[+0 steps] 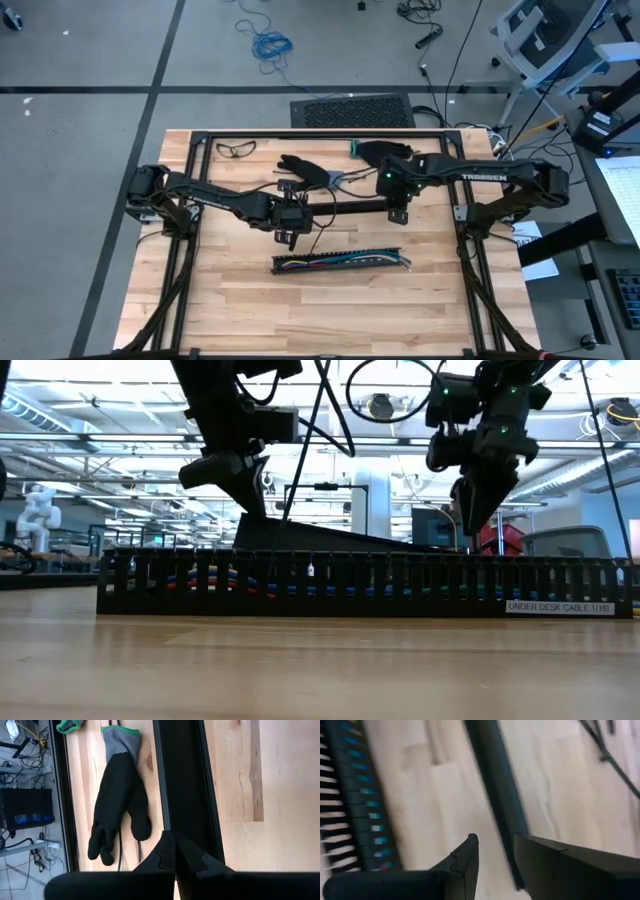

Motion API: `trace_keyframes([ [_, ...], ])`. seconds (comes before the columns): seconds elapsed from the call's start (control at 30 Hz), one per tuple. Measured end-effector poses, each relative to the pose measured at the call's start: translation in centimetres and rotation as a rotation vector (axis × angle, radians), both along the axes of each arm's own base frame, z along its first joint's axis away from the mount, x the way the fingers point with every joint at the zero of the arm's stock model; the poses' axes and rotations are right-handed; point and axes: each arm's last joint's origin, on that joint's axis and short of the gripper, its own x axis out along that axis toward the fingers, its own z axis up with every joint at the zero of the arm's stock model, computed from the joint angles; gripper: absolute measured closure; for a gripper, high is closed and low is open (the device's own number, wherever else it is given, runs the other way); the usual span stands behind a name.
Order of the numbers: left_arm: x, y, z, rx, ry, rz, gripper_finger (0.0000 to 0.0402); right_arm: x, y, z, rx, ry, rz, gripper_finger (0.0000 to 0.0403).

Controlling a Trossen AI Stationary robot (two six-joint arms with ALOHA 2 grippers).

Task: Ziptie cables
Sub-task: Insert the black cover of the black cable duct

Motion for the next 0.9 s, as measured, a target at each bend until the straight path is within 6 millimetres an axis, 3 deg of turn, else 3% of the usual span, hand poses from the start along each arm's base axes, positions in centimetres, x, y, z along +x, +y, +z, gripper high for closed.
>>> trace_keyframes([
  [0.33, 0.0, 0.0, 0.0, 0.006, 0.0, -0.001, 0.0401, 1.4, -2.3, -2.8, -0.058, 0.066, 0.03, 0.0288],
  [0.57, 0.0, 0.2, 0.1, 0.068, -0.004, 0.015, 0.0401, 2.5, -2.7, -6.1, 0.117, 0.124, 0.071, 0.029],
  [0.63, 0.0, 0.2, 0.2, 0.085, -0.004, 0.021, 0.0402, 2.7, -2.4, -6.6, 0.13, 0.141, 0.064, 0.0309],
  [0.73, -0.2, 0.2, 0.1, 0.089, 0.003, 0.032, 0.0402, 2.9, -1.6, -6.0, 0.126, 0.123, 0.072, 0.0379],
  [0.9, -0.7, 0.4, 0.5, 0.027, -0.021, 0.105, 0.0402, 2.6, 0.0, -4.4, 0.099, 0.109, 0.033, 0.0399],
])
